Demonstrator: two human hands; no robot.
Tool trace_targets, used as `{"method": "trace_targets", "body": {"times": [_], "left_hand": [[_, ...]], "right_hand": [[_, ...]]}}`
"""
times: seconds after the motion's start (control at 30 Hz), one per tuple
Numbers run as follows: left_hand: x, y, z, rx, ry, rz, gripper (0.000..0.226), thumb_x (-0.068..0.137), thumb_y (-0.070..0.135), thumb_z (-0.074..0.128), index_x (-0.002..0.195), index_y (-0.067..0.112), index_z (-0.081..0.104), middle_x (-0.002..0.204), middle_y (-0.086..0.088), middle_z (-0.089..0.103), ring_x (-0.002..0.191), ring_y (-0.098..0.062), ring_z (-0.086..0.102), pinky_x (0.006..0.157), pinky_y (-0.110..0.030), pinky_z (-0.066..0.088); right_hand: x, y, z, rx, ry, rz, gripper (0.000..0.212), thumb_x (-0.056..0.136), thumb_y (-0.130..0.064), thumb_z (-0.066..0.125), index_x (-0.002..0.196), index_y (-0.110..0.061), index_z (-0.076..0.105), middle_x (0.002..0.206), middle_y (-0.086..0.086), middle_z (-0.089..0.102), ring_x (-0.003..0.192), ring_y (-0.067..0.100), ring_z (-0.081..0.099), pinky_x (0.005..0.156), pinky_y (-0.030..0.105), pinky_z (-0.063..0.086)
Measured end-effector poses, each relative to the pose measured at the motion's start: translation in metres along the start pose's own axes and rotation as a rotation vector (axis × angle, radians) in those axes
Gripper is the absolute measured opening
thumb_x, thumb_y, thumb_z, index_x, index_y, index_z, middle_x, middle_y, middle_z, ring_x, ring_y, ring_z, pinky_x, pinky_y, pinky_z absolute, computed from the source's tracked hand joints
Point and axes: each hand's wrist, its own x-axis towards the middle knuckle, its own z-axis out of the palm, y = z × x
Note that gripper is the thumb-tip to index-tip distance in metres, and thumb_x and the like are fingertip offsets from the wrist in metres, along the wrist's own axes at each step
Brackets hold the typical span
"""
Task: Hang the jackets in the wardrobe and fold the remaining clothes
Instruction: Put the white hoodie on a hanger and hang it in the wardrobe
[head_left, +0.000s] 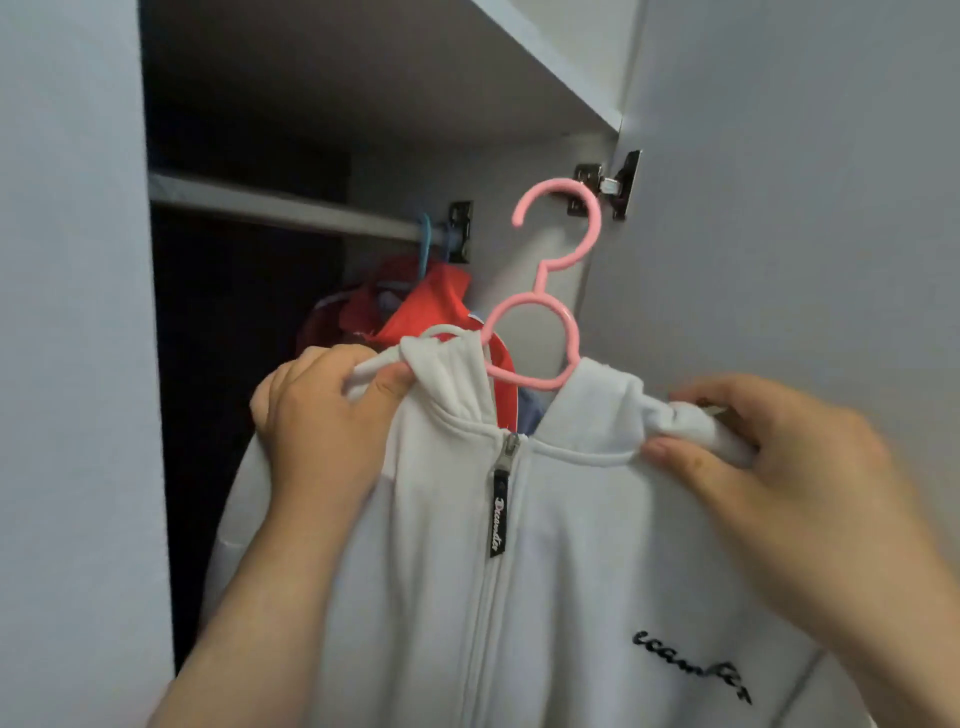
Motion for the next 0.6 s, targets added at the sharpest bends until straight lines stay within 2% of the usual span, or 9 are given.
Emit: {"method": "trace_targets", "body": {"times": [0.1, 0.17, 0.27, 0.4, 0.53, 0.6], "left_hand": [[-0.008, 0.004, -0.008, 0.078, 0.018, 0.002, 0.028, 0.089, 0.048, 0.059, 0.071, 0.027, 0.055, 0.078, 0.003, 0.059, 0.085, -0.026, 0.055, 0.090, -0.045, 0.036], [-0.009, 0.006, -0.018, 0.118, 0.072, -0.019, 0.025, 0.092, 0.040, 0.060, 0.075, 0.022, 0.057, 0.083, -0.001, 0.059, 0.088, -0.029, 0.054, 0.087, -0.044, 0.037], [-0.005, 0.013, -0.034, 0.021, 0.136, -0.099, 0.022, 0.093, 0.036, 0.057, 0.085, 0.016, 0.060, 0.097, -0.002, 0.056, 0.097, -0.025, 0.051, 0.084, -0.043, 0.044], [-0.001, 0.026, -0.043, -0.038, 0.167, -0.067, 0.023, 0.093, 0.034, 0.057, 0.074, 0.022, 0.054, 0.091, 0.002, 0.054, 0.082, -0.013, 0.050, 0.069, -0.030, 0.042], [0.008, 0.030, -0.044, -0.004, 0.170, -0.028, 0.024, 0.093, 0.035, 0.058, 0.074, 0.021, 0.055, 0.091, -0.002, 0.057, 0.080, -0.013, 0.052, 0.068, -0.033, 0.046], [0.012, 0.028, -0.039, 0.029, 0.180, -0.025, 0.018, 0.094, 0.035, 0.060, 0.086, 0.019, 0.063, 0.101, -0.002, 0.059, 0.092, -0.016, 0.055, 0.080, -0.040, 0.052]], "right_hand": [[-0.005, 0.008, 0.002, 0.057, 0.017, -0.025, 0.017, 0.075, -0.049, 0.073, 0.079, -0.039, 0.060, 0.073, -0.022, 0.060, 0.074, 0.014, 0.056, 0.060, 0.025, 0.043], [-0.004, 0.008, 0.000, 0.048, 0.005, -0.052, 0.023, 0.079, -0.053, 0.069, 0.090, -0.034, 0.066, 0.085, -0.014, 0.068, 0.083, 0.020, 0.060, 0.066, 0.034, 0.048], [0.000, 0.006, -0.004, 0.038, -0.026, -0.066, 0.028, 0.084, -0.053, 0.064, 0.099, -0.029, 0.069, 0.093, -0.008, 0.071, 0.090, 0.025, 0.062, 0.072, 0.036, 0.050], [0.009, 0.006, -0.002, 0.091, -0.022, -0.043, 0.028, 0.087, -0.050, 0.063, 0.093, -0.023, 0.071, 0.089, -0.004, 0.071, 0.087, 0.027, 0.062, 0.071, 0.036, 0.051], [0.014, 0.003, 0.016, 0.047, 0.088, 0.040, 0.029, 0.090, -0.053, 0.055, 0.087, -0.027, 0.067, 0.084, -0.008, 0.068, 0.081, 0.025, 0.060, 0.057, 0.031, 0.036], [0.020, 0.001, 0.031, 0.079, 0.144, 0.085, 0.028, 0.089, -0.053, 0.056, 0.085, -0.028, 0.066, 0.082, -0.011, 0.067, 0.074, 0.025, 0.055, 0.053, 0.029, 0.029]]}}
